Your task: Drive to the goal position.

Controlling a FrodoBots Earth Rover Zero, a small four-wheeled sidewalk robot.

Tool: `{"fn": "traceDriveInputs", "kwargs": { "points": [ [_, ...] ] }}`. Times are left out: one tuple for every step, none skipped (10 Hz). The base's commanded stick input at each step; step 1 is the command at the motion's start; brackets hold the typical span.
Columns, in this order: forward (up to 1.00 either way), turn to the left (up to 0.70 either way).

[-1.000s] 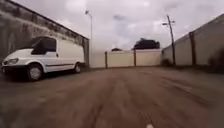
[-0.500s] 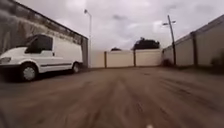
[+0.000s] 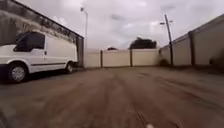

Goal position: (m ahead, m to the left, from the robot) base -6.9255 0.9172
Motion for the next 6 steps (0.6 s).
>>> {"fn": "traceDriveInputs", "kwargs": {
  "points": [
    [0.6, -0.08],
    [0.6, -0.01],
    [0.6, 0.0],
    [0.6, 0.0],
    [0.6, 0.0],
    [0.6, 0.0]
  ]
}}
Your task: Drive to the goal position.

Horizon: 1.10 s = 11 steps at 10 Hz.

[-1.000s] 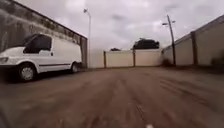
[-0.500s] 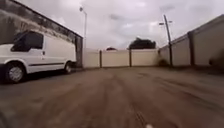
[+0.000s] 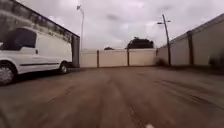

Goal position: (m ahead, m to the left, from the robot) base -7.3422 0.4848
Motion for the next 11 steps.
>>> {"fn": "traceDriveInputs", "kwargs": {
  "points": [
    [0.6, -0.08],
    [0.6, -0.14],
    [0.6, -0.15],
    [0.6, -0.14],
    [0.6, -0.09],
    [0.6, -0.03],
    [0.6, 0.0],
    [0.6, 0.0],
    [0.6, 0.0],
    [0.6, 0.0],
    [0.6, 0.0]
  ]
}}
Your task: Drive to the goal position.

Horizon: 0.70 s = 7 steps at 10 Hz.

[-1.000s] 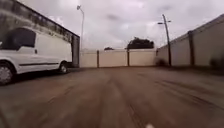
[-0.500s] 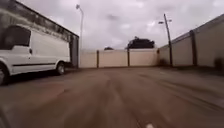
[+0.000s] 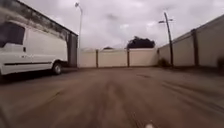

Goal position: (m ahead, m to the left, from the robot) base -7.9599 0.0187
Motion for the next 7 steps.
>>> {"fn": "traceDriveInputs", "kwargs": {
  "points": [
    [0.6, -0.01],
    [0.6, -0.14],
    [0.6, -0.15],
    [0.6, -0.15],
    [0.6, -0.15],
    [0.6, -0.15],
    [0.6, -0.15]
  ]
}}
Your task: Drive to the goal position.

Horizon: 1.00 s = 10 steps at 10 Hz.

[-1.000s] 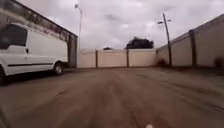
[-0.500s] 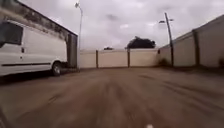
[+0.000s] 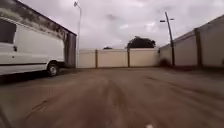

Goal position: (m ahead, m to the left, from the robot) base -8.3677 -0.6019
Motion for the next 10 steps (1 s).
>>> {"fn": "traceDriveInputs", "kwargs": {
  "points": [
    [0.6, -0.15],
    [0.6, -0.15],
    [0.6, -0.15],
    [0.6, -0.15],
    [0.6, -0.15],
    [0.6, -0.15],
    [0.6, -0.15],
    [0.6, -0.11],
    [0.6, -0.05],
    [0.6, -0.01]
  ]
}}
